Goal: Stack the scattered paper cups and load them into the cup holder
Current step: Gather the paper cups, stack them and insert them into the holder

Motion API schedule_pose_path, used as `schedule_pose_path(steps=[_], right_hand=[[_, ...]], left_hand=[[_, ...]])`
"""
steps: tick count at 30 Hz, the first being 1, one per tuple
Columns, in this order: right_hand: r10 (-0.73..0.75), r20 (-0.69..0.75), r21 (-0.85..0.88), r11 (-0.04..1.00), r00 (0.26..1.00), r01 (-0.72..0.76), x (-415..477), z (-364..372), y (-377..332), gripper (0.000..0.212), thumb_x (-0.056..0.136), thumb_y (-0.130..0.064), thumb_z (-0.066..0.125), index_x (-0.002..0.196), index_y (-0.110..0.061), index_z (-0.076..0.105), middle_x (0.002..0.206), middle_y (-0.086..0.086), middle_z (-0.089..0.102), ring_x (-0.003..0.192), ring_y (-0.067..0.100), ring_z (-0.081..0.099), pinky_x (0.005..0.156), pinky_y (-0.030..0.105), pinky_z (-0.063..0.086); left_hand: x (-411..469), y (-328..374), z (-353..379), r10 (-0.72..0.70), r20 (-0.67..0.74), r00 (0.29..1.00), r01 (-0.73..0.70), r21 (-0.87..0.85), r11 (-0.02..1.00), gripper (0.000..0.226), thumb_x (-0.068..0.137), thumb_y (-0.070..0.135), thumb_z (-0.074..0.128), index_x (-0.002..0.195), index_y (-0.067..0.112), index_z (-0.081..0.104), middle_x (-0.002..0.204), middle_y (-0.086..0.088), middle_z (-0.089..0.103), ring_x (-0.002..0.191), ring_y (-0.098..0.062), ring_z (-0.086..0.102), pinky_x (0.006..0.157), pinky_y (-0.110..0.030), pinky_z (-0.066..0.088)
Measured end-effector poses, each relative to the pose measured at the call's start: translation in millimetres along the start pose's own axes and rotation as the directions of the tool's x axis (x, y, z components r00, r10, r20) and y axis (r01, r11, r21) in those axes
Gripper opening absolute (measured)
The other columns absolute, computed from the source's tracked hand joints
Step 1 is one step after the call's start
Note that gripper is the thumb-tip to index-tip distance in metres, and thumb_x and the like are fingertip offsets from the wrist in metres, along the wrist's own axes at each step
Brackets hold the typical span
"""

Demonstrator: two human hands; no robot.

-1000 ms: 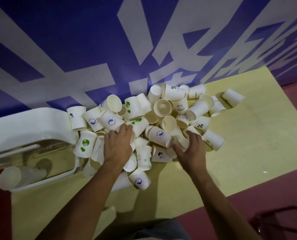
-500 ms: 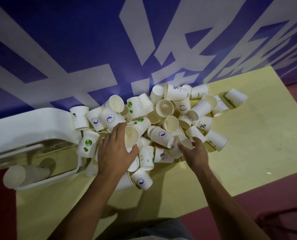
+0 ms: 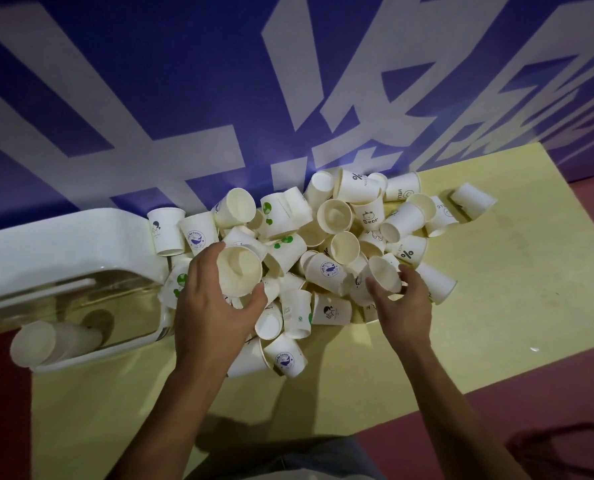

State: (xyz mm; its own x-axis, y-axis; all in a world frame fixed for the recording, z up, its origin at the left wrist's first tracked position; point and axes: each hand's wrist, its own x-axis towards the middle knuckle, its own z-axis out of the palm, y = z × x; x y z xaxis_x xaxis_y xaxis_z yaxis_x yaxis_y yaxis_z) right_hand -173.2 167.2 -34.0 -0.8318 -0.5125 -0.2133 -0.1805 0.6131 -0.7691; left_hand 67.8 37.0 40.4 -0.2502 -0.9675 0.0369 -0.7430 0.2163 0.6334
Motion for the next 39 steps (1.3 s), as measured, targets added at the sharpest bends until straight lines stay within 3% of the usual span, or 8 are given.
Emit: schedule_pose_path(steps=[5,14,19,25,29,33,35,39], right_hand=[[-0.148,-0.002,-0.008,0.989,0.989,0.148,-13.3,2.2,-17.8,0.062,0.085,-0.046,0.079,0.135,-0.018,0.056,0.12,-0.006,0.059,0.11,0.014,0.055,0.09,0.045,0.054],[-0.406,0.135,0.007,0.913,0.904,0.409,-63.9,46.5,-82.0,0.074,0.078,-0.034,0.088,0.14,-0.017,0.052,0.127,-0.011,0.053,0.113,0.003,0.051,0.09,0.021,0.048],[-0.511,0.207,0.018,0.855,0.834,0.519,-107.9,88.0,-115.7,0.08,0.073,-0.028,0.092,0.142,-0.012,0.053,0.132,-0.003,0.054,0.12,0.013,0.054,0.094,0.038,0.054],[-0.526,0.294,0.049,0.842,0.798,0.537,-167.4,148.0,-153.3,0.081,0.071,-0.038,0.092,0.141,-0.021,0.055,0.133,-0.011,0.052,0.12,0.008,0.052,0.096,0.041,0.055],[-0.543,0.34,0.086,0.831,0.767,0.55,-203.0,185.7,-169.9,0.078,0.07,-0.043,0.092,0.136,-0.023,0.057,0.13,-0.011,0.053,0.116,0.009,0.054,0.089,0.036,0.057],[-0.541,0.377,0.142,0.836,0.752,0.53,-235.2,218.9,-184.8,0.073,0.067,-0.046,0.092,0.13,-0.029,0.059,0.125,-0.015,0.054,0.115,0.005,0.055,0.087,0.029,0.055],[-0.539,0.389,0.162,0.838,0.747,0.521,-246.9,232.0,-190.2,0.071,0.067,-0.044,0.092,0.128,-0.031,0.06,0.123,-0.015,0.055,0.115,0.002,0.054,0.087,0.021,0.052],[-0.531,0.408,0.155,0.842,0.743,0.517,-260.8,252.7,-196.4,0.073,0.068,-0.045,0.091,0.131,-0.021,0.062,0.124,-0.01,0.057,0.115,0.002,0.055,0.085,0.013,0.048]], left_hand=[[-2.5,-20.8,-11.0,-0.028,0.006,1.0,0.028,-0.027,0.999,0.083,0.075,0.043,0.085,0.144,0.029,0.041,0.142,0.003,0.05,0.123,-0.023,0.055,0.087,-0.047,0.058],[-11.3,-69.3,-51.0,-0.105,0.018,0.994,0.107,-0.191,0.976,0.081,0.073,0.044,0.085,0.141,0.034,0.043,0.138,0.006,0.055,0.121,-0.019,0.057,0.091,-0.046,0.058],[-16.9,-110.0,-91.8,-0.137,0.002,0.991,0.133,-0.239,0.962,0.08,0.071,0.049,0.087,0.138,0.035,0.044,0.131,0.009,0.06,0.114,-0.015,0.06,0.087,-0.039,0.058],[-23.0,-175.0,-145.5,-0.106,-0.047,0.993,0.094,-0.211,0.973,0.077,0.073,0.051,0.087,0.138,0.029,0.051,0.132,0.008,0.062,0.118,-0.014,0.06,0.091,-0.04,0.057],[-30.4,-217.1,-177.3,-0.12,-0.103,0.987,0.101,-0.173,0.98,0.077,0.071,0.05,0.087,0.136,0.023,0.055,0.127,0.005,0.063,0.108,-0.016,0.062,0.082,-0.028,0.052],[-33.7,-257.5,-203.9,-0.144,-0.113,0.983,0.122,-0.18,0.976,0.076,0.069,0.045,0.088,0.134,0.019,0.059,0.122,0.005,0.064,0.103,-0.008,0.057,0.079,-0.006,0.038],[-33.3,-273.7,-212.6,-0.163,-0.115,0.98,0.14,-0.185,0.973,0.077,0.069,0.043,0.09,0.135,0.019,0.059,0.122,0.01,0.061,0.101,-0.005,0.055,0.079,-0.003,0.037],[-29.2,-300.5,-221.1,-0.19,-0.111,0.975,0.164,-0.211,0.964,0.078,0.07,0.038,0.092,0.137,0.023,0.056,0.128,0.007,0.062,0.114,-0.012,0.059,0.089,-0.032,0.053]])
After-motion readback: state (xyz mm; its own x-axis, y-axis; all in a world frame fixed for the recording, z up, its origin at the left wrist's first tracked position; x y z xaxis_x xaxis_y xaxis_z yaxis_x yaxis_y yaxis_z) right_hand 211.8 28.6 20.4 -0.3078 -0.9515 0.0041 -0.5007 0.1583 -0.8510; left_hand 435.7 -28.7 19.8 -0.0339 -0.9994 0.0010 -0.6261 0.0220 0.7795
